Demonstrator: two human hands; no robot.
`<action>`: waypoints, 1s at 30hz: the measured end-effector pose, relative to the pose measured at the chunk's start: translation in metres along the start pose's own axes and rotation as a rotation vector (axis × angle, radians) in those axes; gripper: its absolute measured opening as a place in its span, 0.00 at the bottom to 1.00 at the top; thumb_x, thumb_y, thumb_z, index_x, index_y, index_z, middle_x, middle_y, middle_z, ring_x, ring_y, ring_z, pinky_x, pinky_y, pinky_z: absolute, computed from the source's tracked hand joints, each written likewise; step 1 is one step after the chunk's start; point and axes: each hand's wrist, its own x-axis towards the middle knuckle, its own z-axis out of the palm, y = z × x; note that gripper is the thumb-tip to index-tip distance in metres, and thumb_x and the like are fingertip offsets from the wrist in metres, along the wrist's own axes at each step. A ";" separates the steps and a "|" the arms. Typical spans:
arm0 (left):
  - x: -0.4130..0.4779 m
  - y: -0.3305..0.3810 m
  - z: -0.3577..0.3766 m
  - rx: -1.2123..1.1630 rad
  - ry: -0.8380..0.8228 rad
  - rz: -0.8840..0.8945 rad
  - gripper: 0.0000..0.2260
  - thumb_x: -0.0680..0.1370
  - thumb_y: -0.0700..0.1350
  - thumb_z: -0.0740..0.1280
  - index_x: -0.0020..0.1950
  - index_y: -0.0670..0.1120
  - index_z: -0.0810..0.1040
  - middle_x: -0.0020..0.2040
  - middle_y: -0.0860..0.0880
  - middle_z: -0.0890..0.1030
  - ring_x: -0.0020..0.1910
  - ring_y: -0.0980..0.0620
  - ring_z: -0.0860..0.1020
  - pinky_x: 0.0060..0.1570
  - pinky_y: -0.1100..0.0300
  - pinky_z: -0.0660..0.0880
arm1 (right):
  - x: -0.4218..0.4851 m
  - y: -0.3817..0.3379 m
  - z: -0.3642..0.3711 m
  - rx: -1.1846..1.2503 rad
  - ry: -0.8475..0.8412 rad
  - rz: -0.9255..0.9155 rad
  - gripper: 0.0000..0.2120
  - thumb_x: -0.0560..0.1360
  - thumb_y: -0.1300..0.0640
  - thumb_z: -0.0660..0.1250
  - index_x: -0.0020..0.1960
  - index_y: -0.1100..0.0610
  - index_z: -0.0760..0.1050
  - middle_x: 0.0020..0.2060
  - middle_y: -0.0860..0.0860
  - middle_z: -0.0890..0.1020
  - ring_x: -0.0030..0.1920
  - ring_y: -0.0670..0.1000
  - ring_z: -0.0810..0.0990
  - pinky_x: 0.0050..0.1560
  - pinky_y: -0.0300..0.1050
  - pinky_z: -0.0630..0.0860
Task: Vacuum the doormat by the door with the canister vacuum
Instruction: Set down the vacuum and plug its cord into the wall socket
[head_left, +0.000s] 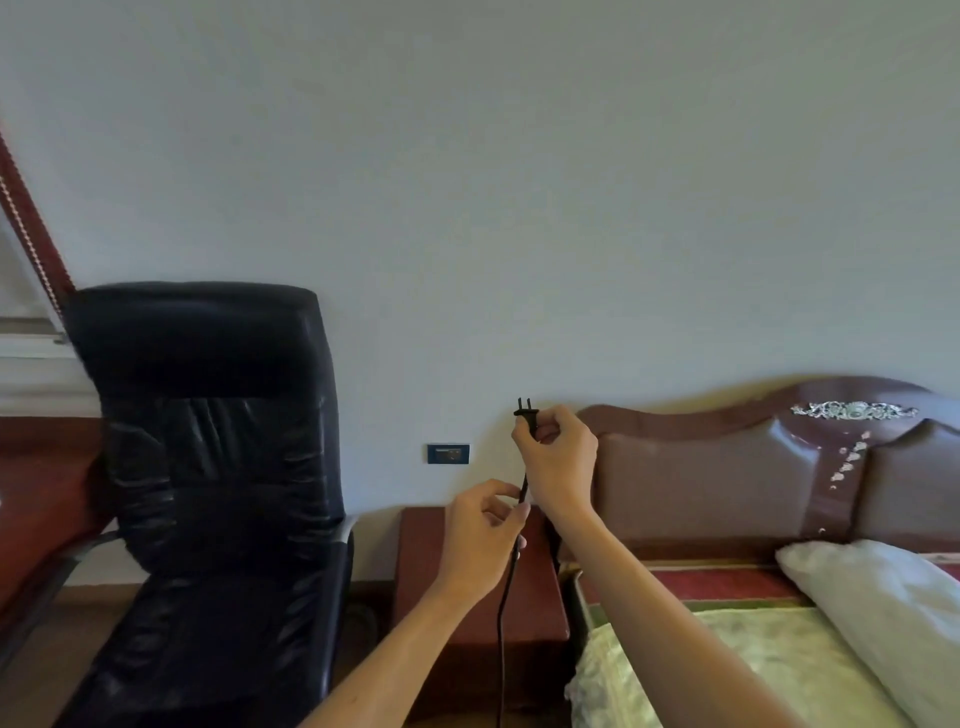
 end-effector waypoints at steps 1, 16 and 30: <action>0.008 -0.005 0.002 0.002 -0.003 -0.001 0.03 0.77 0.41 0.72 0.50 0.45 0.82 0.34 0.44 0.83 0.31 0.41 0.82 0.33 0.40 0.81 | 0.006 0.006 0.005 -0.009 0.007 0.011 0.08 0.73 0.55 0.72 0.39 0.58 0.77 0.32 0.49 0.81 0.34 0.50 0.79 0.38 0.49 0.77; 0.152 -0.082 -0.025 -0.003 -0.097 -0.065 0.03 0.77 0.41 0.72 0.49 0.45 0.82 0.33 0.44 0.82 0.31 0.43 0.83 0.32 0.42 0.82 | 0.094 0.067 0.121 -0.117 0.035 0.092 0.07 0.72 0.57 0.73 0.39 0.58 0.77 0.31 0.46 0.78 0.32 0.45 0.76 0.36 0.42 0.74; 0.204 -0.180 -0.041 0.022 -0.077 -0.228 0.03 0.76 0.41 0.72 0.48 0.47 0.81 0.33 0.47 0.83 0.30 0.46 0.83 0.33 0.41 0.81 | 0.110 0.158 0.218 -0.173 -0.055 0.222 0.10 0.72 0.55 0.73 0.36 0.57 0.74 0.30 0.48 0.77 0.32 0.49 0.74 0.36 0.48 0.73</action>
